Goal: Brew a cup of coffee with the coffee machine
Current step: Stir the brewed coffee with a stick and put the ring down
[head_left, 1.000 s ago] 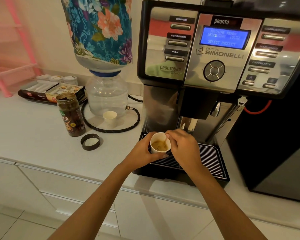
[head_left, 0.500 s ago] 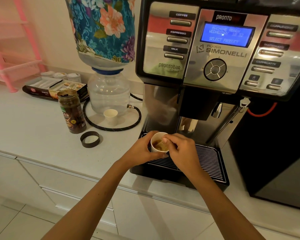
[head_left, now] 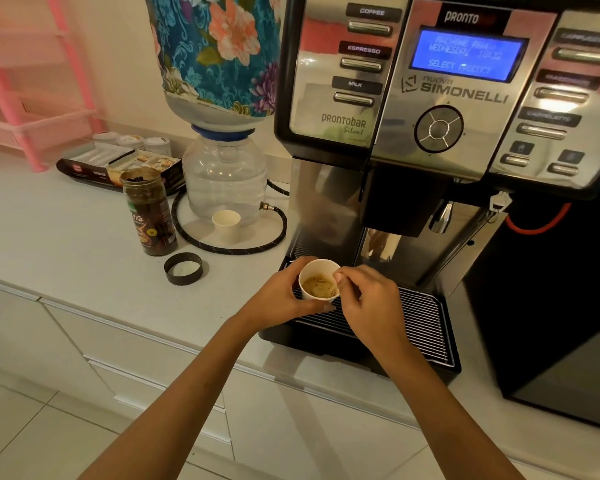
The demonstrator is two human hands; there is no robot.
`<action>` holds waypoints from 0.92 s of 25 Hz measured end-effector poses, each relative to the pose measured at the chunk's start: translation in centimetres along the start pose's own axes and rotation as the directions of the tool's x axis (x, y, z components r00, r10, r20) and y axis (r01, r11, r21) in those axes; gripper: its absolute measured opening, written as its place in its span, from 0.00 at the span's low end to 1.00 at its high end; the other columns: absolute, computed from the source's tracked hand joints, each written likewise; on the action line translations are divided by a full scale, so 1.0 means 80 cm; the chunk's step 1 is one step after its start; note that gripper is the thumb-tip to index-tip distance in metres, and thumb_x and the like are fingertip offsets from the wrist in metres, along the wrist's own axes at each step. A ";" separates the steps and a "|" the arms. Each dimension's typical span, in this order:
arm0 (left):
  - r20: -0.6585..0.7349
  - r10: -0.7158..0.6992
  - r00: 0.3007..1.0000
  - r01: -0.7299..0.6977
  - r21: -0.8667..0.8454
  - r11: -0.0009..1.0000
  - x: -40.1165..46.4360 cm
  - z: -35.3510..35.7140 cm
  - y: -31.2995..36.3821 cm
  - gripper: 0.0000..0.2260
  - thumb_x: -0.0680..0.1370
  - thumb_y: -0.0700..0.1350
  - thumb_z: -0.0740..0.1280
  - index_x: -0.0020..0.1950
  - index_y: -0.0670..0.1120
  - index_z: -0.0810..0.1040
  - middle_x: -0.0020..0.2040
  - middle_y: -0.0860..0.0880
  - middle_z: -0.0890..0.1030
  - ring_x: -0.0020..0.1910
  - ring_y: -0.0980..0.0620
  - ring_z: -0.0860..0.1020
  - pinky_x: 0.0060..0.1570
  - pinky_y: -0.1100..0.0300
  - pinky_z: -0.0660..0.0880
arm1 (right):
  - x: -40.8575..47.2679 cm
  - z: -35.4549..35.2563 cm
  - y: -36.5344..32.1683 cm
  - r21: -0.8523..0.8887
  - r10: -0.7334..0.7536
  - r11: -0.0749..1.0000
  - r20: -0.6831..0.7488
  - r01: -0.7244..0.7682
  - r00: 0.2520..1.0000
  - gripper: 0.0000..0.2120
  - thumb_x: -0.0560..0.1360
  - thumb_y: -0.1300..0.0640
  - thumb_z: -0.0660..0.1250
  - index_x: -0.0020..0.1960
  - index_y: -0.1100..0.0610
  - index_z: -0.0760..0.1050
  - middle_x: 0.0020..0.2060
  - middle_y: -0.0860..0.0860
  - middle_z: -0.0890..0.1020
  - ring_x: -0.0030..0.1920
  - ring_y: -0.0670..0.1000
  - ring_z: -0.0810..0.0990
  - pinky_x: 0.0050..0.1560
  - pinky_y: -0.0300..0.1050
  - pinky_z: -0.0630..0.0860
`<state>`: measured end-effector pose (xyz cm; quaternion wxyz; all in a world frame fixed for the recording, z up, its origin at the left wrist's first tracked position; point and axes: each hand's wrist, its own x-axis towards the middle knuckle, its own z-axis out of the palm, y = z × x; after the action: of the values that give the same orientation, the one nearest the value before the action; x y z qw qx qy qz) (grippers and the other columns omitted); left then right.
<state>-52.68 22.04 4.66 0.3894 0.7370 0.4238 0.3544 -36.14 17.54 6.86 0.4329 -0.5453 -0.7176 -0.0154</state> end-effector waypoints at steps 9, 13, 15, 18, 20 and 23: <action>-0.006 -0.022 1.000 0.021 -0.043 0.999 0.008 -0.009 -0.010 0.30 0.68 0.53 0.76 0.65 0.58 0.66 0.58 0.59 0.75 0.55 0.57 0.76 0.47 0.71 0.74 | 0.004 0.004 -0.011 0.045 0.009 0.999 0.002 -0.009 1.000 0.07 0.74 0.60 0.69 0.50 0.59 0.82 0.43 0.54 0.85 0.40 0.50 0.82 0.41 0.34 0.76; 0.041 -0.040 0.998 0.041 -0.018 0.999 0.018 -0.024 -0.018 0.30 0.69 0.53 0.76 0.65 0.59 0.64 0.59 0.59 0.74 0.55 0.56 0.75 0.45 0.71 0.74 | 0.004 0.007 -0.019 0.099 0.138 0.988 -0.223 -0.118 0.965 0.07 0.75 0.60 0.68 0.51 0.60 0.82 0.43 0.51 0.84 0.41 0.44 0.81 0.42 0.33 0.77; 0.067 -0.037 0.997 0.038 -0.011 0.999 0.023 -0.032 -0.020 0.30 0.69 0.53 0.76 0.64 0.60 0.63 0.57 0.61 0.73 0.54 0.58 0.75 0.43 0.73 0.73 | 0.001 0.008 -0.025 0.171 0.201 0.973 -0.307 -0.154 0.930 0.08 0.74 0.60 0.69 0.52 0.60 0.82 0.43 0.48 0.83 0.43 0.43 0.80 0.43 0.29 0.76; 0.110 -0.020 0.994 0.023 -0.018 1.000 0.029 -0.042 -0.029 0.30 0.69 0.54 0.75 0.65 0.59 0.64 0.58 0.60 0.74 0.55 0.58 0.75 0.44 0.73 0.74 | -0.010 0.017 -0.036 0.273 0.316 0.933 -0.318 -0.233 0.894 0.08 0.73 0.58 0.69 0.52 0.56 0.81 0.44 0.47 0.83 0.44 0.43 0.81 0.44 0.31 0.77; 0.131 -0.006 0.991 0.008 -0.019 1.000 0.031 -0.045 -0.033 0.31 0.68 0.55 0.75 0.66 0.57 0.65 0.59 0.58 0.75 0.55 0.55 0.76 0.46 0.70 0.75 | -0.017 0.025 -0.043 0.321 0.400 0.897 -0.295 -0.304 0.868 0.08 0.73 0.55 0.68 0.52 0.52 0.80 0.44 0.48 0.84 0.42 0.46 0.82 0.42 0.37 0.79; 0.149 0.018 0.989 -0.016 -0.014 1.000 0.032 -0.045 -0.032 0.30 0.69 0.56 0.75 0.65 0.56 0.64 0.58 0.57 0.75 0.55 0.55 0.76 0.46 0.70 0.75 | -0.019 0.031 -0.051 0.352 0.497 0.852 -0.315 -0.386 0.809 0.09 0.73 0.53 0.67 0.52 0.51 0.79 0.42 0.50 0.84 0.40 0.49 0.82 0.41 0.45 0.80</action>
<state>-55.67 26.25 4.51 0.4216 0.7626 0.3849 0.3042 -40.84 15.90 6.20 0.6302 -0.6192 -0.4624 0.0754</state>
